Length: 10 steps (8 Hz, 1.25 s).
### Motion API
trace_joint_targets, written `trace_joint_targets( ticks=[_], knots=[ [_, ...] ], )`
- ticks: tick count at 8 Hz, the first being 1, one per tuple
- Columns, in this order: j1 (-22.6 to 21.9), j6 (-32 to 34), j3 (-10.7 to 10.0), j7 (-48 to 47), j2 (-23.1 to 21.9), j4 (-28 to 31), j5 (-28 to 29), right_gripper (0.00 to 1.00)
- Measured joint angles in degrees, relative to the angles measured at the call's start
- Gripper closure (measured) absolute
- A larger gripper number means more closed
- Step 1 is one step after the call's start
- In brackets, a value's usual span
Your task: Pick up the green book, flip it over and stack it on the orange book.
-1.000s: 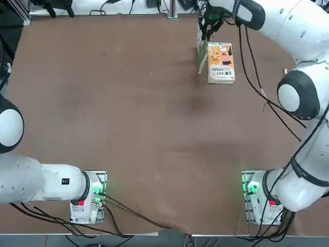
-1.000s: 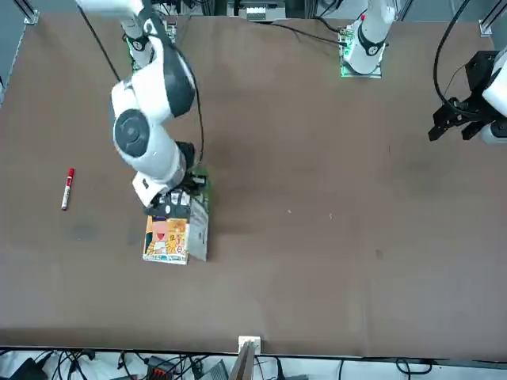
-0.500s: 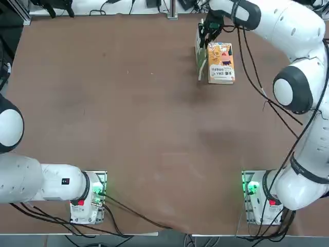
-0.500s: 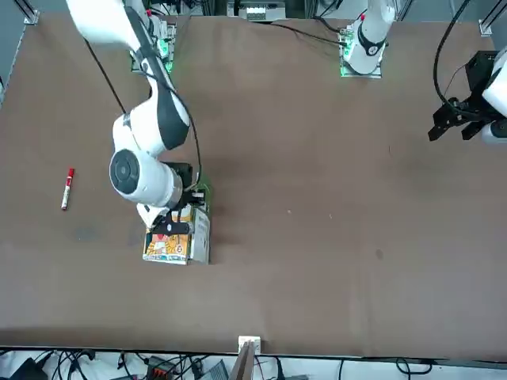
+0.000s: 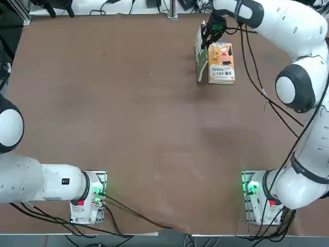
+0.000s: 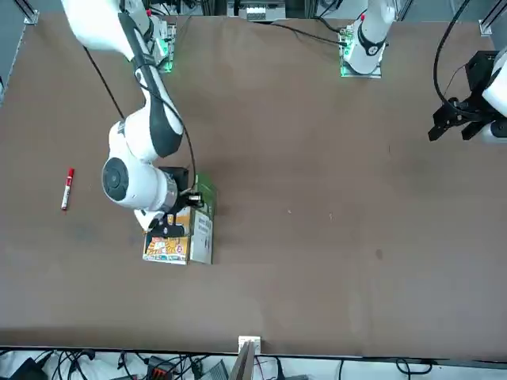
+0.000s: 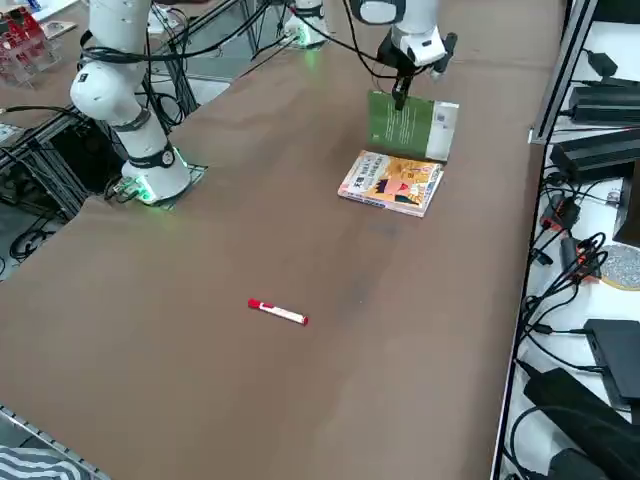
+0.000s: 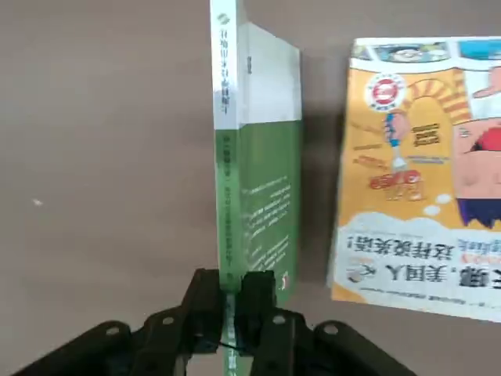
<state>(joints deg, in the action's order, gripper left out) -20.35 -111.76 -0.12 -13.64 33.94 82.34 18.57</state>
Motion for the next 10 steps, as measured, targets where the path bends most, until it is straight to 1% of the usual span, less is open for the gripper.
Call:
trace_joint_targets(
  ticks=[2, 4, 6, 8, 10],
  knots=[
    [2.2, 0.3, -0.1, 4.4, -1.7, 3.2, 0.1, 0.89],
    [3.7, 0.0, -0.3, 6.8, -5.4, 8.1, 0.1, 0.89],
    [4.6, -1.6, -0.6, 8.2, -9.1, 13.7, 0.1, 0.89],
    [7.7, -2.4, -0.8, 12.7, -10.3, 16.6, 0.1, 0.89],
    [10.6, -2.5, -0.9, 14.6, -10.5, 17.8, 0.1, 0.89]
  ],
)
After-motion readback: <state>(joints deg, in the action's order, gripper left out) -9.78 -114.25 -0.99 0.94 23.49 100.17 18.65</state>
